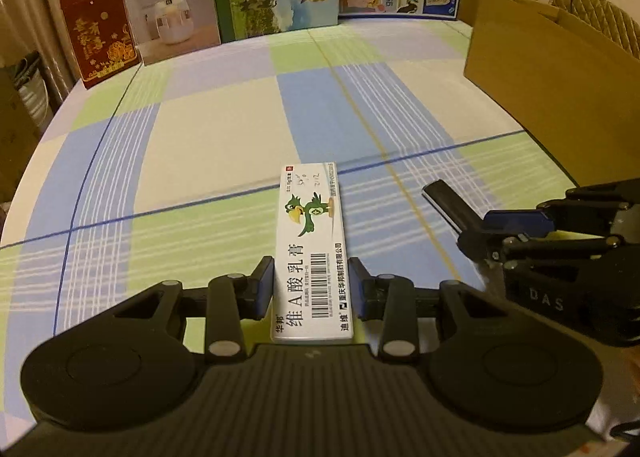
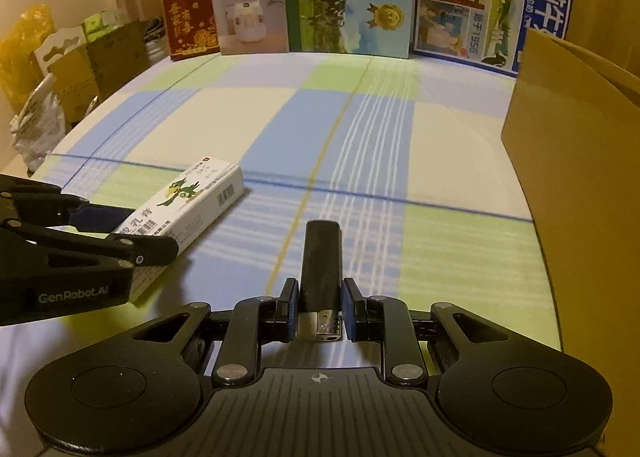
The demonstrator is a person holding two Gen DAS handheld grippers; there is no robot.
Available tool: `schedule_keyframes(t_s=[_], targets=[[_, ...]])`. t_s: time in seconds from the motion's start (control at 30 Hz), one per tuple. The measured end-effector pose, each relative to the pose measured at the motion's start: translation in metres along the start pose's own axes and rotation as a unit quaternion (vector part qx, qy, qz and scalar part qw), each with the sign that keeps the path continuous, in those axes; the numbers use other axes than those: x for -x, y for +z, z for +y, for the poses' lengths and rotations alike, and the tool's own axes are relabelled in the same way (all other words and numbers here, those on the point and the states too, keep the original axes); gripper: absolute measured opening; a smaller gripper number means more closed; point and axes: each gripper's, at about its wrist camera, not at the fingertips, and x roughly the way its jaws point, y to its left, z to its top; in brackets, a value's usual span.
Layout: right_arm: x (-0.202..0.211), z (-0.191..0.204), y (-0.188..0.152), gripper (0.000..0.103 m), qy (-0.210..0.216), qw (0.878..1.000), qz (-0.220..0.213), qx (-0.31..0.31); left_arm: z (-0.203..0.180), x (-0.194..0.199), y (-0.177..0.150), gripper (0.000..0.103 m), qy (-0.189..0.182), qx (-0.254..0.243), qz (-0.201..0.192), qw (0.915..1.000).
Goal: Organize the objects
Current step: 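Grasp the white ointment box with the left tool while the right tool grasps the black lighter, then lift both held items and carry them over the cardboard box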
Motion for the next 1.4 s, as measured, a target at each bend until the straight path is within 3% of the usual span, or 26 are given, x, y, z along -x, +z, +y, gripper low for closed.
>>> schedule_keyframes(t_s=[0.23,0.83,1.0,1.4], targets=[[-0.007,-0.003,0.002,0.02,0.004,1.0,-0.018,0.005,-0.002,0.002,0.0,0.036,-0.001,0.0,-0.03,0.9995],[-0.013,0.001,0.007,0.019,-0.01,1.0,-0.022,0.007,-0.003,-0.023,0.005,0.034,0.004,0.004,-0.011,0.9999],[-0.009,-0.002,0.006,0.019,-0.016,1.0,-0.023,-0.01,-0.007,-0.017,0.002,0.033,0.018,0.006,-0.011,0.9997],[0.025,-0.008,0.008,0.019,-0.023,0.998,-0.043,-0.026,-0.02,0.015,0.01,0.033,-0.003,0.026,-0.022,0.9994]])
